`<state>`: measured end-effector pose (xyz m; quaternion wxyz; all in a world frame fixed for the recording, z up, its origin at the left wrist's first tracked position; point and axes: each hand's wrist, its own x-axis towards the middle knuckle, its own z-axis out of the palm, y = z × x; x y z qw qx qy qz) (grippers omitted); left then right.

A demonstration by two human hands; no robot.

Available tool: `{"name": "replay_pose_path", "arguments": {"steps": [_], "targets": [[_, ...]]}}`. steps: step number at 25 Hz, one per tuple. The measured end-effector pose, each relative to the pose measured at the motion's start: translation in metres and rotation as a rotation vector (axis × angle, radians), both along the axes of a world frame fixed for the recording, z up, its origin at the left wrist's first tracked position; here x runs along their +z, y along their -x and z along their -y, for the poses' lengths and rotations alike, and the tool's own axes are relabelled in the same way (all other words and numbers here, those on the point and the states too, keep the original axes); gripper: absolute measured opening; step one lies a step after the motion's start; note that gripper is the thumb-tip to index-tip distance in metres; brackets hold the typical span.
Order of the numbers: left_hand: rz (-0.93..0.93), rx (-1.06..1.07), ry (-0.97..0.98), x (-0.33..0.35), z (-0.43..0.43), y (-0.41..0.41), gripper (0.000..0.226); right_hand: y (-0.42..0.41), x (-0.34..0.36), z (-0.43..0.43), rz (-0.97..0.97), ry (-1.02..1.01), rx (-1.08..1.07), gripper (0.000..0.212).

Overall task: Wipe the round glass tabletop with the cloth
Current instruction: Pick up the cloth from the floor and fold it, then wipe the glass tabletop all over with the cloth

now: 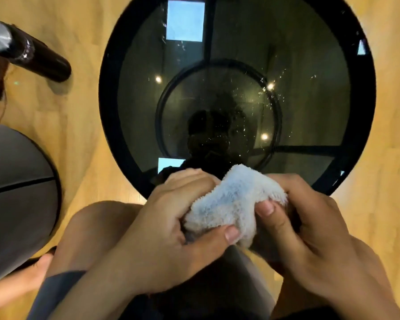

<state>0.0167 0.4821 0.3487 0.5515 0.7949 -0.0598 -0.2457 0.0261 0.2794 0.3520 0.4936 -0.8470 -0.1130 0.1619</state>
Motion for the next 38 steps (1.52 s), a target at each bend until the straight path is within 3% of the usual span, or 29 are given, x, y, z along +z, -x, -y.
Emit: {"name": "replay_pose_path", "arguments": {"steps": [2,3,7,10,13,15,17,18,20,22,27,38], "targets": [[-0.13,0.041,0.216,-0.02,0.01,0.006,0.028,0.001,-0.017,0.002,0.124,-0.017,-0.025,0.014],[-0.132,0.031,0.231,-0.03,0.011,0.009,0.03,0.003,-0.027,0.004,0.173,-0.016,-0.019,0.014],[-0.06,-0.053,0.259,-0.06,0.011,0.044,0.032,0.037,-0.05,0.013,0.2,0.021,-0.047,0.006],[0.041,0.016,0.204,-0.054,0.01,0.067,0.031,0.064,-0.041,0.011,0.15,-0.027,-0.15,0.004],[0.202,0.116,0.13,-0.049,0.013,0.061,0.022,0.065,-0.033,0.011,0.22,0.027,-0.176,0.012],[0.289,0.158,0.013,-0.054,0.018,0.049,0.017,0.049,-0.038,0.024,0.237,0.194,-0.26,0.018],[0.369,0.118,-0.29,-0.072,0.016,0.038,0.029,0.038,-0.051,0.034,0.189,0.589,-0.389,0.039],[0.418,0.061,-0.461,-0.083,0.01,0.033,0.04,0.039,-0.06,0.031,0.155,0.693,-0.416,0.049],[0.5,-0.022,-0.709,-0.102,-0.003,0.025,0.058,0.058,-0.087,0.004,0.089,0.75,-0.343,0.063],[0.564,-0.081,-0.838,-0.118,-0.011,0.018,0.069,0.081,-0.121,-0.021,0.0,0.87,-0.231,0.074],[0.561,-0.094,-1.034,-0.155,-0.02,0.024,0.083,0.05,-0.149,0.009,0.008,1.003,-0.251,0.078],[0.632,-0.11,-1.046,-0.161,-0.022,0.025,0.079,-0.122,-0.152,0.114,0.062,1.11,-0.26,0.074]]}}
